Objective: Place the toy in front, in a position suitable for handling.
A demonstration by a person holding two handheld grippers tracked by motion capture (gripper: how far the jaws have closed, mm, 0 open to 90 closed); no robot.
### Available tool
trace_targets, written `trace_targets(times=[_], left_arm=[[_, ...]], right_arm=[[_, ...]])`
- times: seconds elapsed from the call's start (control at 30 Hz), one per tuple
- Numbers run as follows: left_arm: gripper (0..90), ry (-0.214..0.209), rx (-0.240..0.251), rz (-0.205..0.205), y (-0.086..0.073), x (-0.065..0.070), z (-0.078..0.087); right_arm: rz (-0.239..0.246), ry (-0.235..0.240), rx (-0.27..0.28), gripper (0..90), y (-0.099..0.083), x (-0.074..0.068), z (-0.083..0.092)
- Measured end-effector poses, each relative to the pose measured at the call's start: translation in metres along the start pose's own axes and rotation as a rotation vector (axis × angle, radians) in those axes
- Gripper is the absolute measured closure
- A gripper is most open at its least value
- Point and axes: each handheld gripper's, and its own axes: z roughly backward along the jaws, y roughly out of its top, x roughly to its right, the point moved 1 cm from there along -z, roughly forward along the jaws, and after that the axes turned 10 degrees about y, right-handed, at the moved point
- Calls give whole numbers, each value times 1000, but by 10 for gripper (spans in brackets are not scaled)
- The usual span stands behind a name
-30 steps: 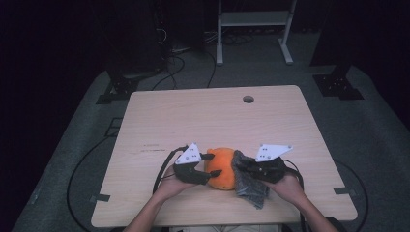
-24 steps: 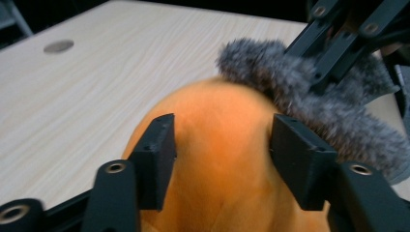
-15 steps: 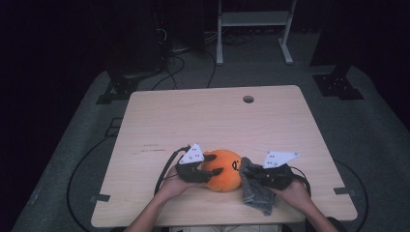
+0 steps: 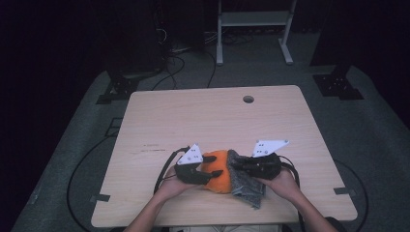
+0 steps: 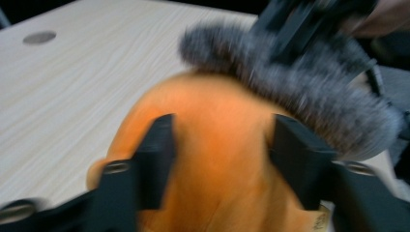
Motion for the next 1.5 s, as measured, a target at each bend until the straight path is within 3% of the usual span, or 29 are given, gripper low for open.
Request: trace_targets(times=[0.1,0.13,0.2,0.4,0.57,0.67,0.77,0.83,0.9,1.1,1.3,1.37,1.5], left_arm=[[206,51,11,16,6,-4,1],[187,64,-6,27,6,-6,-2],[163,51,-69,64,3,-10,-10],[270,44,-77,35,-2,-5,-12],[320,42,-65,12,-4,-4,-11],[332,42,-63,8,-4,-3,-11],[342,39,-60,-12,-4,-1,-11],[354,42,-65,-24,-5,-1,-10],[363,35,-72,-8,-8,-5,-8],[371,12,-68,-10,-11,-8,-2],[374,12,-58,-51,-9,-2,-1],[380,9,-54,-69,-9,-1,-1],[400,-6,-42,-94,-8,2,-1]], right_arm=[[24,6,-13,817,-3,-6,-2],[30,13,-13,817,-5,-8,-2],[47,4,-21,818,-7,-13,-2],[7,-5,-22,818,-26,-10,9],[-26,-28,-56,818,-40,-7,23],[-34,-21,-29,818,-37,-7,27],[-9,-3,17,818,-19,-9,20],[15,1,8,818,-8,-8,12],[19,1,-3,818,-4,-6,6],[-36,-3,17,818,-19,1,12],[-93,-15,-33,818,-41,5,25],[-104,-6,-34,818,-41,5,28],[-86,41,28,818,-25,0,31]])
